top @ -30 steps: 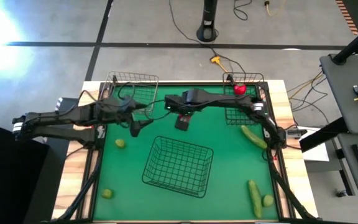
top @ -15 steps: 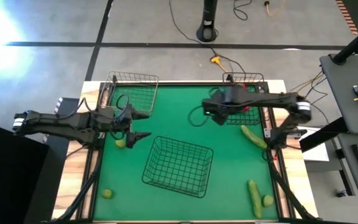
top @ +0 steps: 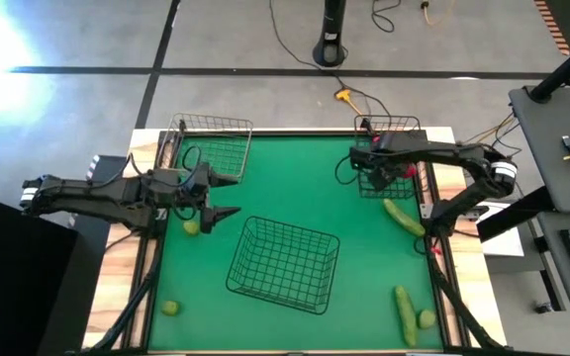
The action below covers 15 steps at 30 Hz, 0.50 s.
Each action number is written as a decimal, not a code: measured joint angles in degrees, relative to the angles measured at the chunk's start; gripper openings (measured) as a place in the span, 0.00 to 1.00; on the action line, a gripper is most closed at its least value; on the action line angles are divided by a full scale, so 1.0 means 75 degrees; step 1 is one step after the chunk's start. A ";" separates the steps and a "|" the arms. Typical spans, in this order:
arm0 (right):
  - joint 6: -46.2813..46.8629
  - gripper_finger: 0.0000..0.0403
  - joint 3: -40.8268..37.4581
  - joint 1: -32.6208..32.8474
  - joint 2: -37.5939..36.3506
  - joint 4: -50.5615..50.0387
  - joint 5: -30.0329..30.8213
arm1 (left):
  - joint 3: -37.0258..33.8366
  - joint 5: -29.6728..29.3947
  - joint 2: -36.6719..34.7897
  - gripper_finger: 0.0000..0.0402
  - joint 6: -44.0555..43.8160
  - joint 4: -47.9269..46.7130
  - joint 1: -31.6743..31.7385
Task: Sort produce into baskets
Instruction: Put the tomato into the top black wire basket
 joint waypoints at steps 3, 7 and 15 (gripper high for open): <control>0.0020 0.67 -0.0191 -0.0478 0.0128 0.0208 -0.0067 | 0.0004 -0.0003 0.0000 0.99 0.0024 -0.0016 0.0000; 0.0070 0.66 -0.0403 -0.0946 0.0137 0.0860 -0.0552 | 0.0004 -0.0003 0.0065 0.99 0.0023 -0.0137 0.0000; 0.0040 0.68 -0.0455 -0.1347 0.0243 0.1335 -0.0791 | 0.0004 -0.0006 0.0099 0.99 0.0010 -0.0193 0.0000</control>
